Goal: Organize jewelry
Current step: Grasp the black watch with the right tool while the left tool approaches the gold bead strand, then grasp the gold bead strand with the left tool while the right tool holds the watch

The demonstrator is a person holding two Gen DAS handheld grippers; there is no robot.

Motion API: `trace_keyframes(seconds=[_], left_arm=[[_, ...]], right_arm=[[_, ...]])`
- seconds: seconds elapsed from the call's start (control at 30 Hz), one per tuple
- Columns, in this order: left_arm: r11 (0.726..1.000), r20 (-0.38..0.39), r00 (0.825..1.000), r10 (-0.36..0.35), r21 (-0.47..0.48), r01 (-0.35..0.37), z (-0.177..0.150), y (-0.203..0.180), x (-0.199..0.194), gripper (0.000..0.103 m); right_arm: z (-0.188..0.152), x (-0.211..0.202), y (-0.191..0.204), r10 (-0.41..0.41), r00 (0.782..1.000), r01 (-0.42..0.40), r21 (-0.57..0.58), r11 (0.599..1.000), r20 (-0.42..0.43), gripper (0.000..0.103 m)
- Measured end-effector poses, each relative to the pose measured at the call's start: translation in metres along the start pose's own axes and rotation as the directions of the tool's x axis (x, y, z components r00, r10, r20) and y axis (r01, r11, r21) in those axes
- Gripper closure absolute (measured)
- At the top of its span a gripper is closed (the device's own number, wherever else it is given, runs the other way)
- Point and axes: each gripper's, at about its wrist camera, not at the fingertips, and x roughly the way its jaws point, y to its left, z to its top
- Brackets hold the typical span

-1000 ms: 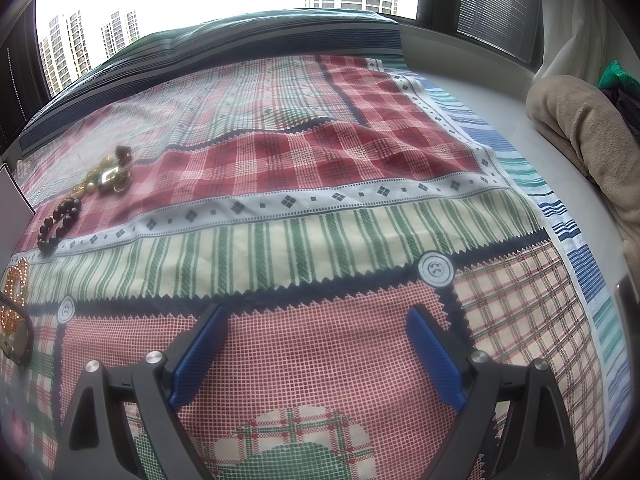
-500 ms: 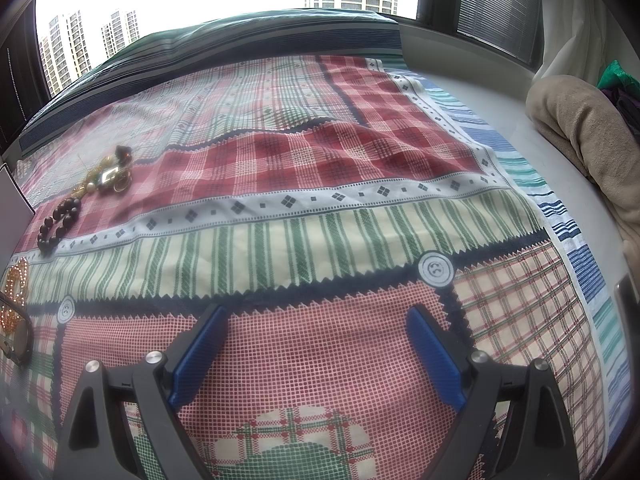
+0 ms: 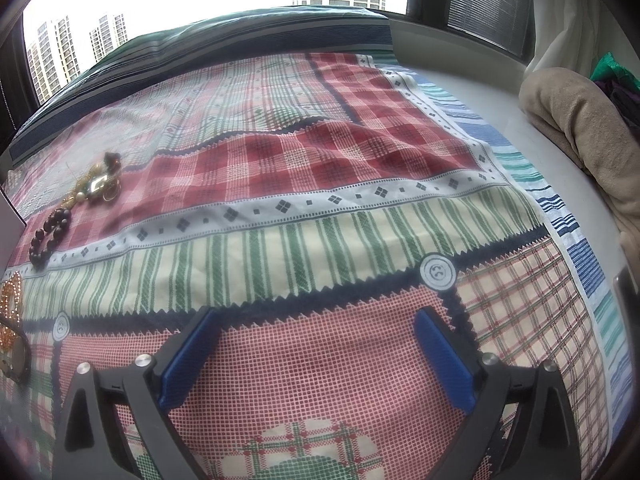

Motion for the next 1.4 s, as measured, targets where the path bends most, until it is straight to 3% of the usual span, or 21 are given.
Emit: trace_keyframes(seconds=[0.2,0.27,0.33,0.4,0.47,0.53,0.57,0.63,0.73,0.8,0.83,0.87,0.9,1.07,1.23,1.27,1.4], left_arm=[[1.0,0.015,1.0,-0.024,0.011,0.024,-0.005,-0.001,-0.007,0.006],[1.0,0.029,0.999,-0.015,0.003,0.015,-0.007,0.007,-0.012,0.006],[1.0,0.026,1.0,-0.002,-0.012,0.003,-0.008,0.014,-0.012,0.006],[1.0,0.026,1.0,-0.011,-0.025,0.011,-0.009,0.019,-0.011,0.006],[1.0,0.021,1.0,-0.017,-0.024,0.018,-0.007,0.02,-0.009,0.006],[1.0,0.02,1.0,-0.015,-0.019,0.015,-0.005,0.019,-0.008,0.006],[1.0,0.025,1.0,-0.015,-0.018,0.015,-0.004,0.019,-0.01,0.006],[1.0,0.04,0.999,-0.013,-0.017,0.014,-0.003,0.021,-0.015,0.006],[1.0,0.055,0.998,0.005,-0.028,-0.003,-0.003,0.027,-0.02,0.006],[0.999,0.053,0.999,0.013,-0.034,-0.012,-0.002,0.03,-0.019,0.006],[0.999,0.05,0.999,0.016,-0.034,-0.014,-0.002,0.03,-0.018,0.006],[0.999,0.047,0.999,0.015,-0.032,-0.014,0.0,0.029,-0.016,0.006],[1.0,0.044,0.999,0.012,-0.028,-0.01,0.002,0.027,-0.015,0.006],[0.998,0.058,0.997,-0.048,0.037,0.046,0.028,0.001,-0.009,0.008],[0.977,0.1,0.99,-0.097,0.197,0.075,0.077,-0.05,0.007,0.017],[0.97,0.092,0.991,-0.096,0.233,0.072,0.085,-0.061,0.017,0.018],[0.938,0.029,0.999,-0.014,0.347,0.003,0.105,-0.097,0.065,0.039]], right_arm=[[0.004,0.004,0.002,0.005,1.0,-0.005,-0.009,1.0,-0.011,0.0],[0.007,0.001,0.004,0.044,0.998,-0.044,-0.009,0.999,-0.039,0.004],[0.0,-0.031,0.027,0.131,0.991,-0.13,-0.053,0.99,0.016,0.004],[-0.013,-0.074,0.068,0.281,0.958,-0.269,-0.164,0.949,0.051,0.004],[-0.028,-0.107,0.109,0.442,0.895,-0.42,-0.224,0.88,0.055,0.004],[-0.038,-0.119,0.148,0.51,0.86,-0.483,-0.271,0.833,0.036,0.004],[-0.041,-0.119,0.165,0.519,0.854,-0.489,-0.29,0.822,0.029,0.004],[-0.041,-0.107,0.193,0.495,0.869,-0.465,-0.307,0.83,0.022,0.004],[-0.032,-0.084,0.211,0.477,0.879,-0.463,-0.233,0.855,0.007,0.009],[-0.029,-0.071,0.217,0.468,0.883,-0.464,-0.198,0.863,-0.031,0.04],[-0.027,-0.065,0.217,0.464,0.884,-0.465,-0.191,0.865,-0.054,0.05],[-0.027,-0.062,0.217,0.45,0.89,-0.454,-0.191,0.87,-0.065,0.074],[-0.028,-0.063,0.214,0.451,0.89,-0.456,-0.186,0.87,-0.069,0.085],[-0.029,-0.084,0.182,0.458,0.889,-0.454,-0.186,0.872,-0.022,0.086],[-0.031,-0.107,0.144,0.464,0.886,-0.454,-0.18,0.873,0.018,0.086],[-0.033,-0.11,0.138,0.469,0.883,-0.458,-0.175,0.871,0.022,0.086],[-0.038,-0.119,0.116,0.498,0.867,-0.489,-0.144,0.86,0.026,0.086]])
